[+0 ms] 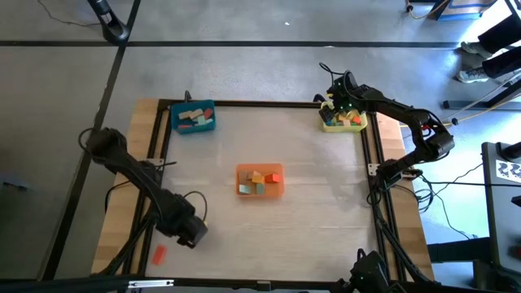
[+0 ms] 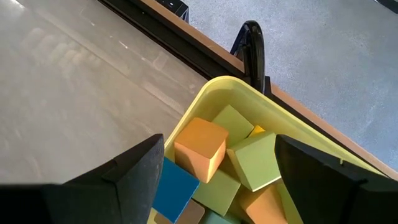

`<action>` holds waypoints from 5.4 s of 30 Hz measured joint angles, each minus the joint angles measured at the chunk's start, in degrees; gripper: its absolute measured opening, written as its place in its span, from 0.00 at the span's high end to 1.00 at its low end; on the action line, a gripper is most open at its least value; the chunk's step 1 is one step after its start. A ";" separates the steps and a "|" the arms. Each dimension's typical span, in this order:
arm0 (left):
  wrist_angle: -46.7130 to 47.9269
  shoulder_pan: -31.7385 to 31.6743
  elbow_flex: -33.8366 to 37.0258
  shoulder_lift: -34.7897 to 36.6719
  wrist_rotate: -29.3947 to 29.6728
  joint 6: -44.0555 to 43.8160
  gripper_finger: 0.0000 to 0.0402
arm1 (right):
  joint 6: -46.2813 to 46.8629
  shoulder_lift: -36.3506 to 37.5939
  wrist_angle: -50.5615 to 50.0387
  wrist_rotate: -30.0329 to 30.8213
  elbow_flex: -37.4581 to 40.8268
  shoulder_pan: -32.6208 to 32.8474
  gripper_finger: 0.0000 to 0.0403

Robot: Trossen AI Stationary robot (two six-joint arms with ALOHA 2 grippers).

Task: Sort blocks by size
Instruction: Put the orange rectangular block into the blue bin, then return to Home Position

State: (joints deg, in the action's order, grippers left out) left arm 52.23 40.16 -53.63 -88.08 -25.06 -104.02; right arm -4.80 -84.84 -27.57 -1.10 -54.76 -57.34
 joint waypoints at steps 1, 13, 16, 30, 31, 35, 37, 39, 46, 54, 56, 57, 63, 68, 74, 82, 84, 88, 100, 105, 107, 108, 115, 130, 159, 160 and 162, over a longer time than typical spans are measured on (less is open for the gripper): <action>-0.85 0.74 0.00 -0.44 -0.37 -1.91 0.44 | 0.00 0.00 0.00 0.02 0.00 0.00 0.25; -4.89 7.73 0.02 -6.33 -3.59 -9.68 0.44 | 0.01 0.00 0.04 0.00 0.00 0.00 0.25; -5.72 8.84 0.58 -7.23 -4.82 -10.09 0.44 | 0.00 0.00 -0.02 0.00 0.00 0.00 0.25; -20.27 11.76 8.34 -7.17 -7.05 -18.57 0.44 | 0.39 0.00 0.22 -0.01 0.00 0.00 0.25; -20.45 11.78 8.62 -7.17 -6.64 -18.27 0.44 | 0.39 0.00 0.21 0.00 0.00 0.00 0.25; -20.56 11.72 9.15 -7.17 -6.35 -17.17 0.44 | 0.42 -0.01 0.29 -0.01 0.00 0.00 0.25; -20.48 11.36 9.18 -7.17 -6.25 -16.65 0.44 | 0.42 0.00 0.29 -0.01 0.00 0.00 0.25; -20.56 10.89 9.22 -7.17 -6.29 -16.53 0.44 | 0.42 -0.01 0.29 -0.02 0.00 0.00 0.25; -21.37 11.17 9.28 -7.19 -5.94 -13.99 0.45 | 0.42 -0.02 0.42 -0.02 0.00 0.00 0.25; -21.57 11.54 9.29 -7.30 -5.76 -10.54 0.65 | 0.42 -0.02 0.42 -0.02 0.00 0.00 0.25; -21.49 11.59 9.31 -7.32 -5.66 -8.90 0.70 | 0.42 -0.02 0.41 -0.02 0.00 0.00 0.25; -21.48 11.61 9.31 -7.34 -5.60 -8.02 0.73 | 0.42 0.00 0.42 -0.02 0.00 0.00 0.25; -21.64 11.63 9.31 -7.34 -5.46 -5.20 0.88 | 0.42 -0.02 0.52 -0.04 0.00 0.00 0.25; -21.48 10.75 9.43 -6.95 -5.77 -2.78 0.90 | 0.41 -0.01 0.50 -0.03 0.00 0.00 0.25; -21.30 7.18 8.88 -4.16 -5.65 2.46 0.89 | 0.42 -0.02 0.50 -0.03 0.00 -0.01 0.25; -21.57 0.03 6.85 -0.08 1.04 13.71 0.88 | 0.42 -0.02 0.46 -0.04 0.00 0.00 0.25; -21.44 -2.18 6.69 1.23 2.97 16.83 0.88 | 0.42 -0.02 0.45 -0.04 0.00 -0.01 0.25; -21.13 -6.73 6.64 3.89 6.80 24.23 0.90 | 0.42 -0.02 0.31 -0.04 0.00 0.00 0.25; -21.18 -23.62 6.62 12.32 17.06 52.85 0.89 | 0.42 -0.01 0.22 -0.04 0.00 0.00 0.25; -22.17 -31.69 6.59 16.30 21.40 64.54 0.88 | 0.42 -0.02 0.32 -0.04 0.00 0.00 0.25; -23.62 -35.59 6.58 17.41 21.50 69.52 0.88 | 0.42 -0.02 0.48 -0.04 0.00 0.00 0.25; -24.67 -37.72 6.58 17.96 21.49 71.72 0.88 | 0.42 -0.02 0.49 -0.04 0.00 -0.01 0.25; -29.86 -52.36 6.56 20.06 28.10 86.05 0.87 | 0.42 -0.02 1.63 -0.04 0.00 0.00 0.25; -36.25 -83.68 6.56 20.06 38.53 103.14 0.86 | 0.04 -0.02 2.70 -0.03 0.00 -0.01 0.25; -40.85 -89.72 8.33 16.70 32.18 97.55 0.56 | -1.85 1.53 3.15 -2.99 0.04 -0.02 0.25; -41.48 -88.48 8.33 17.88 31.90 98.34 0.56 | -1.89 2.59 3.22 -3.74 0.04 -0.02 0.25; -42.53 -85.98 8.33 20.48 31.77 99.62 0.57 | -1.92 5.51 3.25 -5.59 0.04 0.00 0.25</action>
State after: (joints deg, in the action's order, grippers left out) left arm 9.69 -45.82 -45.30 -67.59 6.71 -4.41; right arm -6.72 -79.33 -24.32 -6.70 -54.72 -57.34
